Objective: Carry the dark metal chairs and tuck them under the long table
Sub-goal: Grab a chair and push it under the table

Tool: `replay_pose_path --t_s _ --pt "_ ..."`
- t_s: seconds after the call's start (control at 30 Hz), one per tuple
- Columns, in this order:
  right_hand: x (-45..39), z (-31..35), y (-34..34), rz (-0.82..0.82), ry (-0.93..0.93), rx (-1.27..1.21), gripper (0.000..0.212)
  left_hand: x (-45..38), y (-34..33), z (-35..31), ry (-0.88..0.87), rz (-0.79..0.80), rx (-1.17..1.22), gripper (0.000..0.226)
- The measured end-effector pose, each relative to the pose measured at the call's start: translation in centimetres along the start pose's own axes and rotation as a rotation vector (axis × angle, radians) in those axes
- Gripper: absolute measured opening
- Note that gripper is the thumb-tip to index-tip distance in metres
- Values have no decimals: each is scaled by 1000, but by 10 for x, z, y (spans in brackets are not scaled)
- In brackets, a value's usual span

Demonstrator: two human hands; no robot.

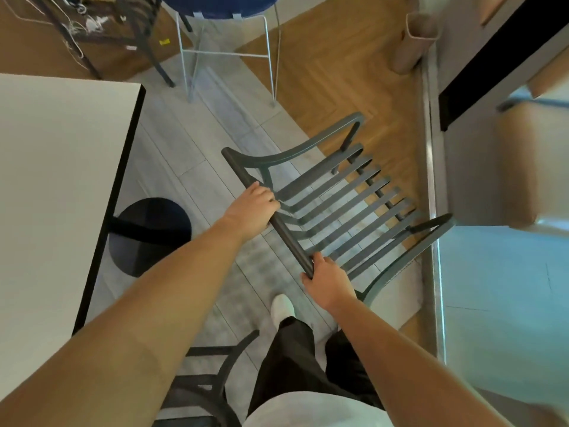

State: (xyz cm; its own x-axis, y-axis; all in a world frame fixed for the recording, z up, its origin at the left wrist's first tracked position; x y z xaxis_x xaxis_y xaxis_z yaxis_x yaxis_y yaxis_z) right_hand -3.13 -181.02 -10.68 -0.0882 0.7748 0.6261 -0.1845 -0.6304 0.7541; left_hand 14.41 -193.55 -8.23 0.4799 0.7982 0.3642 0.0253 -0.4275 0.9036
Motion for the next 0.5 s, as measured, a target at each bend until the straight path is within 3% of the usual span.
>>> replay_pose_path --t_s 0.3,0.5 --pt "-2 1 -1 9 36 13 36 -24 -11 -1 -5 117 -219 28" --pt "3 -8 0 13 115 76 45 -19 -16 -9 -1 123 -264 24"
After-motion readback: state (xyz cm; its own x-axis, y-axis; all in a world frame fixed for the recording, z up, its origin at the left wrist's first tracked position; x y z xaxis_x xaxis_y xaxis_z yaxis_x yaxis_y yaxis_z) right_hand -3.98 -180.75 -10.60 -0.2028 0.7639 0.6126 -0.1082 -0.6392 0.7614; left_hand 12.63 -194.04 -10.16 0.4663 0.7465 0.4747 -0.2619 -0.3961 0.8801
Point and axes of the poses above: each hand's wrist, its own x-axis away from the middle knuckle, its own y-axis out of the back of the hand, z = x × y, the point moved 6 cm from there along -x, towards the middle knuckle, and after that the axes turned 13 degrees about x, right-handed, at the moved point
